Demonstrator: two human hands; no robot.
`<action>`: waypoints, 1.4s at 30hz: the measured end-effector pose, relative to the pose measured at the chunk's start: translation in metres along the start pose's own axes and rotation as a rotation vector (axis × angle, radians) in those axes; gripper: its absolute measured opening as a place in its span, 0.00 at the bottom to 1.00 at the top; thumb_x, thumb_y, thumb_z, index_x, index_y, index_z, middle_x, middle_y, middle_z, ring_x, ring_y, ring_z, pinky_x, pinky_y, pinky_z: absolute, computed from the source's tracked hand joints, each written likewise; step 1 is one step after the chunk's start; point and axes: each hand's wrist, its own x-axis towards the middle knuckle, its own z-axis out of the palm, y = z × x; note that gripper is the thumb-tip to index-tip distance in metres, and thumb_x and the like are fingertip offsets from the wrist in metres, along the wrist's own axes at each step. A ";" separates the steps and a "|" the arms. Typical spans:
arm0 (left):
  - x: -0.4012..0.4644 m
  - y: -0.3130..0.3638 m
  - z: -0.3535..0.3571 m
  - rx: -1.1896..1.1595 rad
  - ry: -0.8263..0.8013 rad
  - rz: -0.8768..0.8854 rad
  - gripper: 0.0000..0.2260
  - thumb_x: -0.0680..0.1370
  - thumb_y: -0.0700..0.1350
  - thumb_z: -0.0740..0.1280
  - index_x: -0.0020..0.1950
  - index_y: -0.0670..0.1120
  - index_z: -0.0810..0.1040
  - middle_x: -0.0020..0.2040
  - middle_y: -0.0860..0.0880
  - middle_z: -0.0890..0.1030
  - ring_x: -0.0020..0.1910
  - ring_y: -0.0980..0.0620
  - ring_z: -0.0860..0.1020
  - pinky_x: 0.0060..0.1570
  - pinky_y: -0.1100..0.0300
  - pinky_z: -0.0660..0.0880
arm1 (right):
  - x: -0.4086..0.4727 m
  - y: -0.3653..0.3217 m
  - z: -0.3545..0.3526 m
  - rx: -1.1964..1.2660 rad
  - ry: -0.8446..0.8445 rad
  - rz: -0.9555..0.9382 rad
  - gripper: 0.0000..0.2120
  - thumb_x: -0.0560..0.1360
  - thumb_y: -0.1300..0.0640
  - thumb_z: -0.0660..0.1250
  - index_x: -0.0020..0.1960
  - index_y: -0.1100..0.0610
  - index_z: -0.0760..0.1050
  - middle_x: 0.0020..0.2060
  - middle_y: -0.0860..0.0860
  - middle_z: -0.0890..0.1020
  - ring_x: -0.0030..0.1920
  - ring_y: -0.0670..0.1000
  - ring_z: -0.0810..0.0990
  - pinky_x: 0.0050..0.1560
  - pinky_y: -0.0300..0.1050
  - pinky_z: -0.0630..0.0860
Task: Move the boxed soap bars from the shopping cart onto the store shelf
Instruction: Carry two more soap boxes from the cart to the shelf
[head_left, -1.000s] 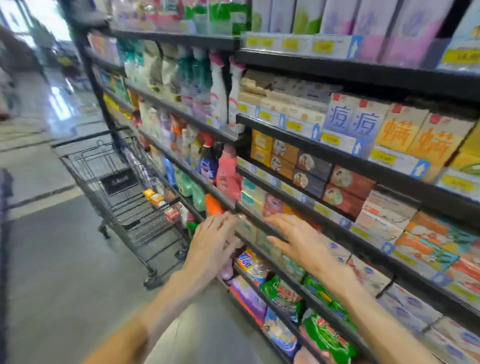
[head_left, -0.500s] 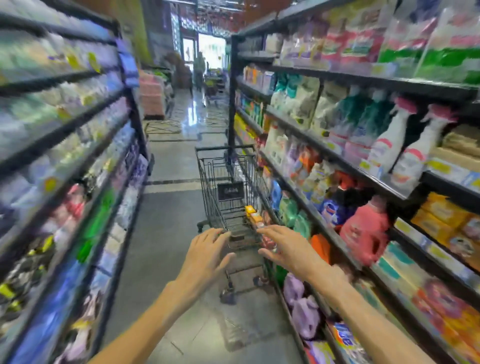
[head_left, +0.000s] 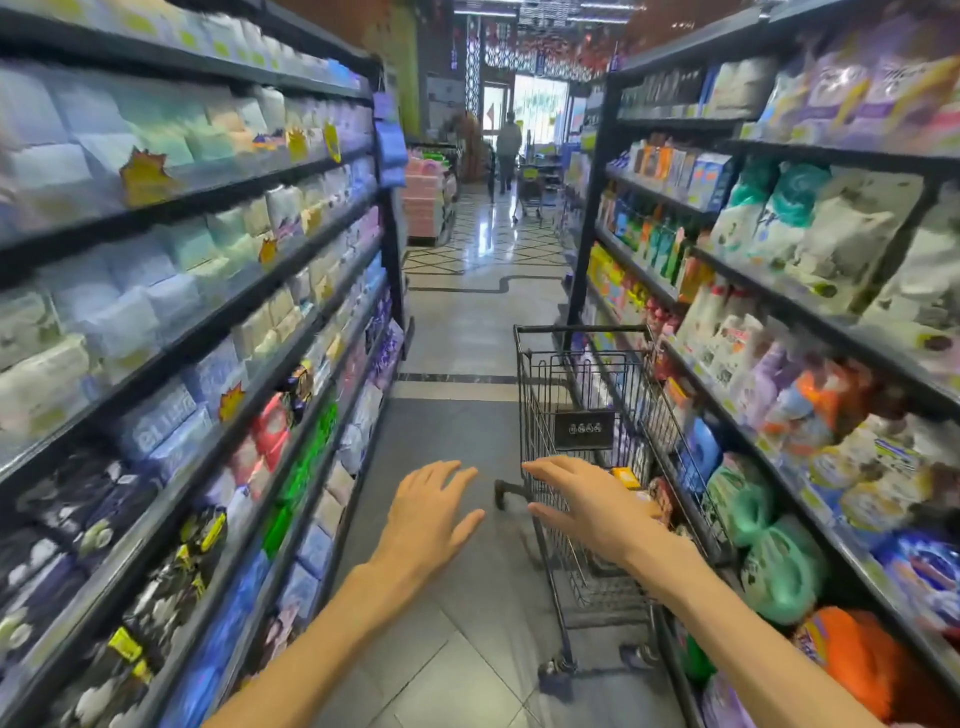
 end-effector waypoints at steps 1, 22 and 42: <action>0.013 -0.012 0.006 0.010 0.000 -0.007 0.26 0.77 0.62 0.60 0.68 0.46 0.78 0.63 0.44 0.80 0.61 0.42 0.79 0.59 0.45 0.78 | 0.018 0.008 0.006 -0.003 -0.004 -0.008 0.26 0.79 0.42 0.65 0.74 0.49 0.68 0.69 0.46 0.75 0.66 0.49 0.75 0.65 0.45 0.74; 0.398 -0.129 0.118 -0.048 -0.075 0.140 0.28 0.79 0.64 0.55 0.70 0.49 0.76 0.66 0.47 0.79 0.65 0.45 0.78 0.62 0.46 0.77 | 0.308 0.259 0.041 -0.114 -0.004 0.202 0.32 0.79 0.40 0.63 0.79 0.50 0.61 0.76 0.50 0.68 0.75 0.52 0.66 0.74 0.50 0.66; 0.632 0.061 0.311 -0.349 -0.476 1.104 0.29 0.79 0.62 0.55 0.72 0.46 0.74 0.67 0.46 0.77 0.65 0.44 0.76 0.62 0.49 0.75 | 0.210 0.390 0.030 -0.157 0.128 1.252 0.30 0.80 0.42 0.64 0.78 0.49 0.62 0.75 0.48 0.68 0.73 0.53 0.68 0.69 0.52 0.68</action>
